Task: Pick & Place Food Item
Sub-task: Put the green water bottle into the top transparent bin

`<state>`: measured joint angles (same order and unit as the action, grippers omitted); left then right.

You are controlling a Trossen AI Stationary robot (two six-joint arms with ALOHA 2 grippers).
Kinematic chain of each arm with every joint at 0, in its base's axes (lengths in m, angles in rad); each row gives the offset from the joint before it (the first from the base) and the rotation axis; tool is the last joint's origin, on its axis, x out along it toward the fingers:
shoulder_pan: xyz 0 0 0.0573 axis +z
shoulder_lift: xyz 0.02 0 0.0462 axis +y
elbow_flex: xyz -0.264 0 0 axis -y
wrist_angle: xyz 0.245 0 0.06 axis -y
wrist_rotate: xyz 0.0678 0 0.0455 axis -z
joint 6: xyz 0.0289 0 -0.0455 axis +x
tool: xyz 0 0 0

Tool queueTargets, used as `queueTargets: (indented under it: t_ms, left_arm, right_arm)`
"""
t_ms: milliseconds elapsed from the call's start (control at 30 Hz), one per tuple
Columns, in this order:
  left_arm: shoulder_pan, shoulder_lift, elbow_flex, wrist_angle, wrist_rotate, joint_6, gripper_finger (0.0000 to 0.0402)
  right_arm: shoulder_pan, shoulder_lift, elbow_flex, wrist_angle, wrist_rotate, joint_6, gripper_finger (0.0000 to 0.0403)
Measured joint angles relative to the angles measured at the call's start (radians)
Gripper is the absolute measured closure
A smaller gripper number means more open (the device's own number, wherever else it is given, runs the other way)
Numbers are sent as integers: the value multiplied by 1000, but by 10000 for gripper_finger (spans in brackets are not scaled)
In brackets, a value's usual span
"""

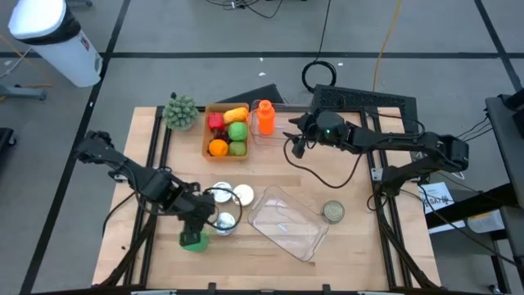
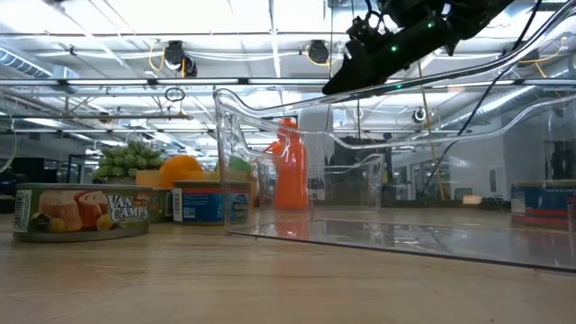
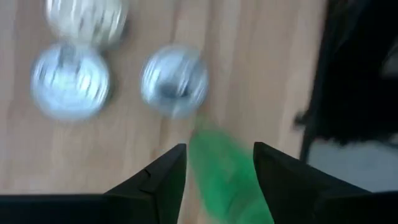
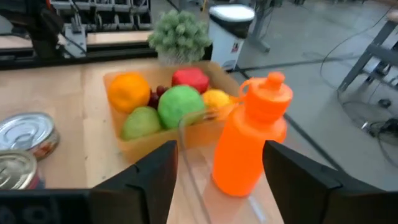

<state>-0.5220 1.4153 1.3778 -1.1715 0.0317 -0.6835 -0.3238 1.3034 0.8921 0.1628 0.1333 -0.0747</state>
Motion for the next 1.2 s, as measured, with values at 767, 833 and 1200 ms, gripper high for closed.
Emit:
queueTargets:
  t_ms: [767,833,1200]
  left_arm:
    - [183,1,1,366,-24,110,308]
    - [193,1,1,361,-8,123,309]
    - [255,1,0,270,82,12,191]
  right_arm:
    - [51,-142,-29,-86,-3,2,190]
    - [51,-161,-29,-105,-3,2,190]
    - [51,-191,-29,-144,-3,10,190]
